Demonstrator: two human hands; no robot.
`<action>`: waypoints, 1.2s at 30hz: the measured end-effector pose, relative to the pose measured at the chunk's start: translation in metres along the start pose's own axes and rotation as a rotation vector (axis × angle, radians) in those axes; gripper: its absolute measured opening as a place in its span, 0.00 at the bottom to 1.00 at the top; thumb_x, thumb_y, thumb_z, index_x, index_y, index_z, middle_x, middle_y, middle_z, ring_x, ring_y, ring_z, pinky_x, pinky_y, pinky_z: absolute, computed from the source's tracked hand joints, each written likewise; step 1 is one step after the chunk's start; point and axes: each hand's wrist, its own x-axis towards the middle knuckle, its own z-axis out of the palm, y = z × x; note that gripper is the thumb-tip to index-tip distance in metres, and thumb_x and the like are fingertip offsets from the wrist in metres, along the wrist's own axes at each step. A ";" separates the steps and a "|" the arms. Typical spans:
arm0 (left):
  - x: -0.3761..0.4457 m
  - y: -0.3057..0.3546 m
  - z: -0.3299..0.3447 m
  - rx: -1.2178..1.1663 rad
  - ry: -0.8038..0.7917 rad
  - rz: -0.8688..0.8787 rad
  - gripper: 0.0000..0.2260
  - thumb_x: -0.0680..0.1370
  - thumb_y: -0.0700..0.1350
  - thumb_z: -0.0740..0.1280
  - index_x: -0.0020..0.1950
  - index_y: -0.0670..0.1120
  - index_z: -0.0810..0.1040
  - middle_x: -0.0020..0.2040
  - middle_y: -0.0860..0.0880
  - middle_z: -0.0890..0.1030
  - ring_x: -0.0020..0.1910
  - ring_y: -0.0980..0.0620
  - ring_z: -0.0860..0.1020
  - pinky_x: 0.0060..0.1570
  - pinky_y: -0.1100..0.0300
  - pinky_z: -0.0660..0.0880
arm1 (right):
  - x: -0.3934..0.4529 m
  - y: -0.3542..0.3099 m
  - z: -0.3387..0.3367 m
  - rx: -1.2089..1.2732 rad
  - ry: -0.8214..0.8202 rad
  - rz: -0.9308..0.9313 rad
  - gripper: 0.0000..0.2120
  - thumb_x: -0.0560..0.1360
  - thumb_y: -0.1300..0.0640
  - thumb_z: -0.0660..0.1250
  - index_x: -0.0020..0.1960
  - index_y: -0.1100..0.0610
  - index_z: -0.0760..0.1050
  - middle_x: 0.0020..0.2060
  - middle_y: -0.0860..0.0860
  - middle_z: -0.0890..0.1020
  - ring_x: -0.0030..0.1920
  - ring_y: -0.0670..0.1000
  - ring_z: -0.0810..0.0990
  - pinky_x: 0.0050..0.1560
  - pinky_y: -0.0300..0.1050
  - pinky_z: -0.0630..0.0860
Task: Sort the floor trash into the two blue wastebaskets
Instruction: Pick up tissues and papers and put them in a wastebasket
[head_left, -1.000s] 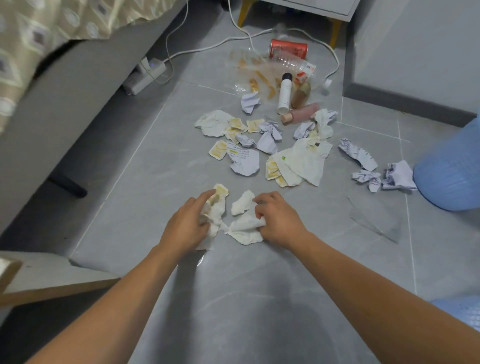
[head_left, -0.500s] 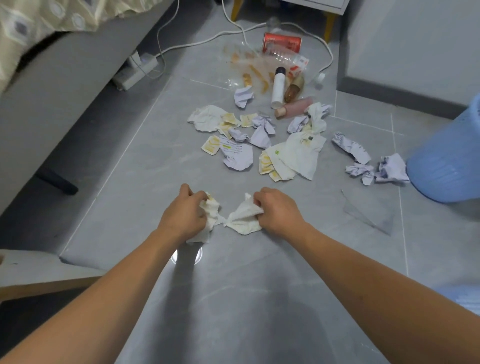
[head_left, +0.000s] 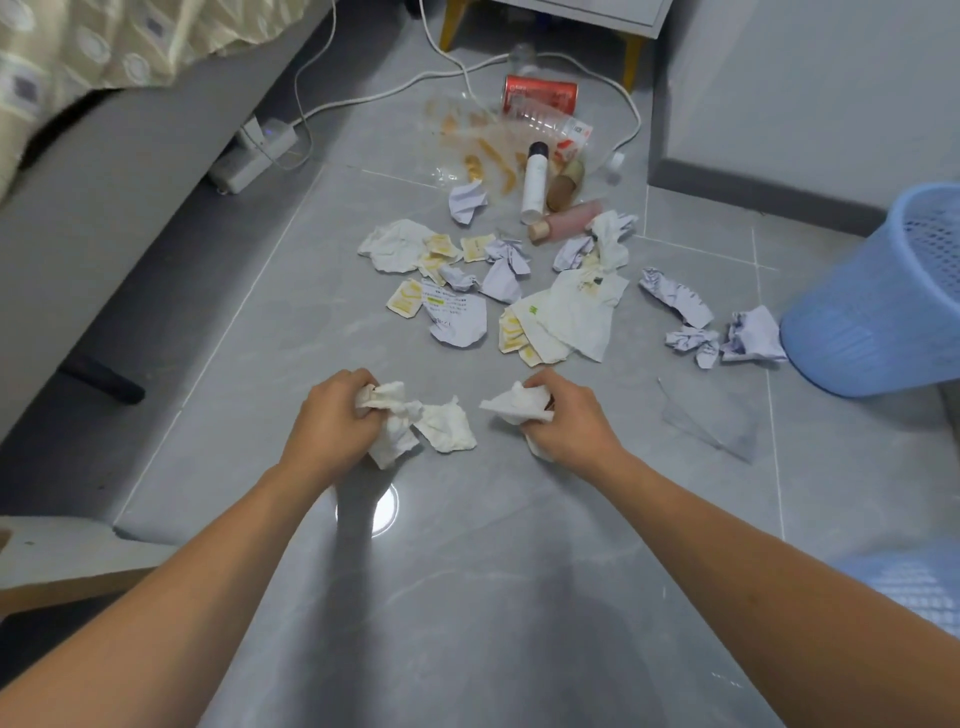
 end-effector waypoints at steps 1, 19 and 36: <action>0.000 0.007 -0.006 -0.057 -0.001 0.003 0.05 0.71 0.39 0.68 0.43 0.50 0.78 0.41 0.50 0.80 0.43 0.47 0.78 0.42 0.51 0.74 | -0.005 -0.004 -0.006 -0.005 0.011 -0.007 0.15 0.71 0.59 0.72 0.57 0.51 0.78 0.47 0.49 0.83 0.49 0.54 0.81 0.45 0.44 0.74; -0.106 0.387 0.077 -0.403 -0.541 0.636 0.06 0.72 0.40 0.74 0.43 0.48 0.78 0.38 0.54 0.78 0.39 0.57 0.75 0.38 0.66 0.68 | -0.271 0.072 -0.256 0.052 0.996 0.525 0.05 0.73 0.63 0.69 0.47 0.56 0.75 0.38 0.48 0.77 0.39 0.52 0.76 0.35 0.47 0.68; -0.132 0.418 0.167 -0.069 -0.306 0.898 0.16 0.74 0.57 0.67 0.57 0.50 0.80 0.52 0.51 0.77 0.55 0.48 0.73 0.51 0.51 0.73 | -0.288 0.097 -0.264 -0.097 0.760 0.692 0.21 0.70 0.58 0.68 0.62 0.51 0.74 0.56 0.49 0.73 0.60 0.55 0.73 0.59 0.57 0.75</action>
